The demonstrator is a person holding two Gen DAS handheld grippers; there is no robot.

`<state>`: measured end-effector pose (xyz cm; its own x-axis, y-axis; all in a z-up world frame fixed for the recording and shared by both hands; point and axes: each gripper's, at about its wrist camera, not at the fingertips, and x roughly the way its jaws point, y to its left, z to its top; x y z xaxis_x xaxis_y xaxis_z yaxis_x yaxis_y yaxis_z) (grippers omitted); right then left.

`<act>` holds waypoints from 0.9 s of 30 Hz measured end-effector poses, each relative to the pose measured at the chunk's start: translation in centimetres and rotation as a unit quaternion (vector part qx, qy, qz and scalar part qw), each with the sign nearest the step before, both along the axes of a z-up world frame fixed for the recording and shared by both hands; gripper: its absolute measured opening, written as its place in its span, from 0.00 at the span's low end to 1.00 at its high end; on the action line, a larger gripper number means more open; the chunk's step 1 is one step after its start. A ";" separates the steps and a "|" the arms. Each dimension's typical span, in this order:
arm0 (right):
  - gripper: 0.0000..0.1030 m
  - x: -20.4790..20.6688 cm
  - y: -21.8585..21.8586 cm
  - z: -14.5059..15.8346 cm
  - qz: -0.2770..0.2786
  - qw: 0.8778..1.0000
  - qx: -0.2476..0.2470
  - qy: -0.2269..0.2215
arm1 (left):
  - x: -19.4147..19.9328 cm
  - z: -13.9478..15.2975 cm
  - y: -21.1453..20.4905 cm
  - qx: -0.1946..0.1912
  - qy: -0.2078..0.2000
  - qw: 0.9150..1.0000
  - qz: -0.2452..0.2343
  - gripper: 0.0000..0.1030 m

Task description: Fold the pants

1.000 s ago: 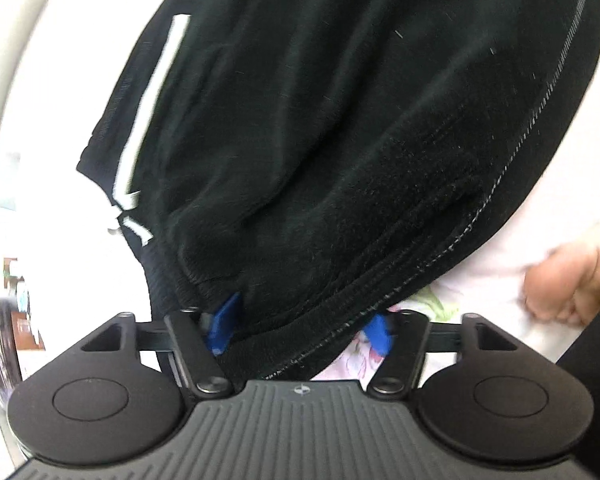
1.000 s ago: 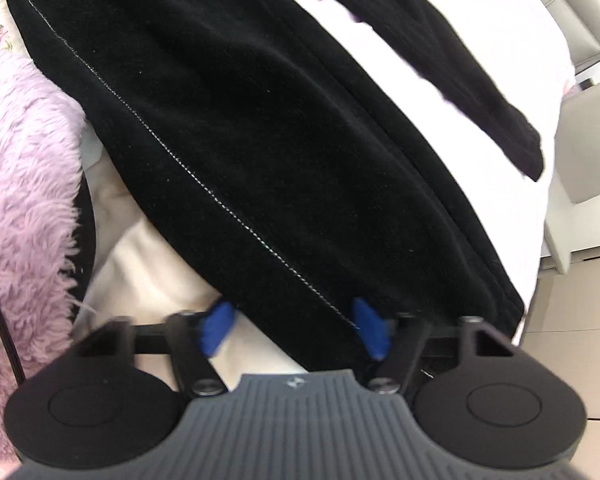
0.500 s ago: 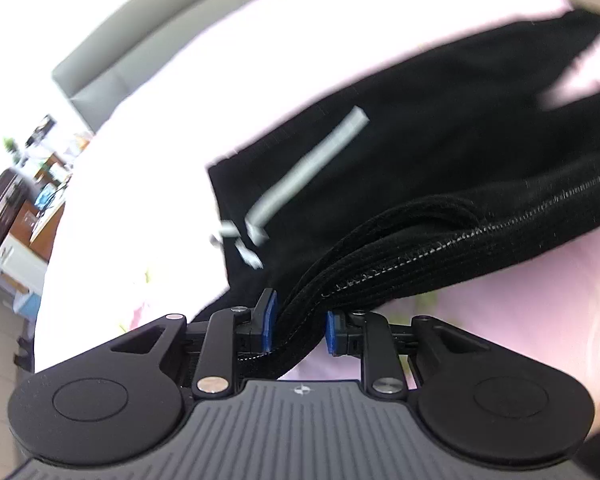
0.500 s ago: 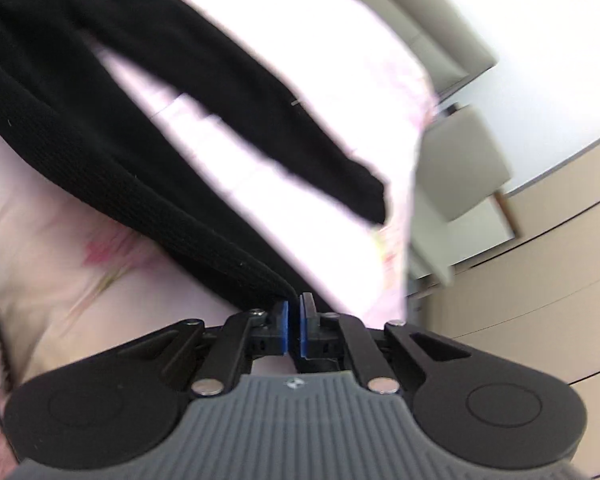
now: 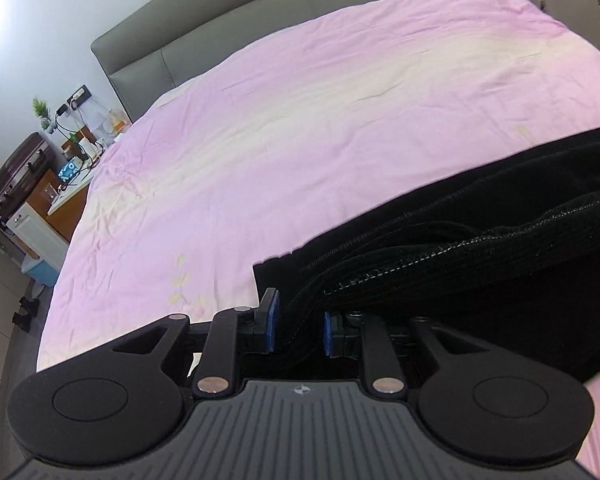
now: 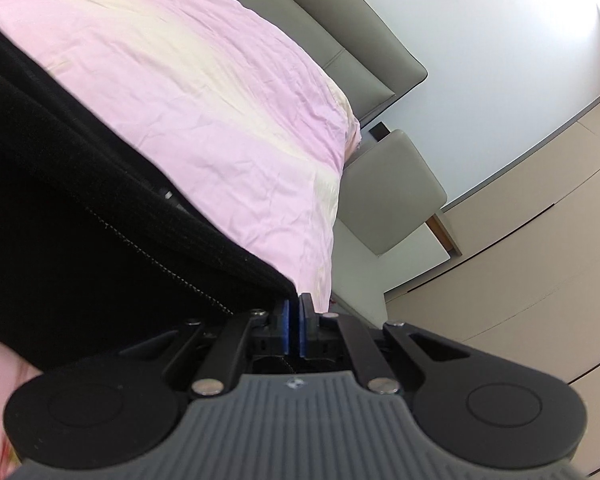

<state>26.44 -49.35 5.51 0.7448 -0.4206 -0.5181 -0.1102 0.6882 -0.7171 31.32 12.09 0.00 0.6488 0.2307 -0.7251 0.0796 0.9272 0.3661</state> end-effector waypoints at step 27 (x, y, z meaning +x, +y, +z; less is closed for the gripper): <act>0.00 19.4 1.9 -14.5 -0.043 0.994 0.012 0.104 | 9.4 -9.2 4.3 -0.030 0.045 0.999 0.004 0.27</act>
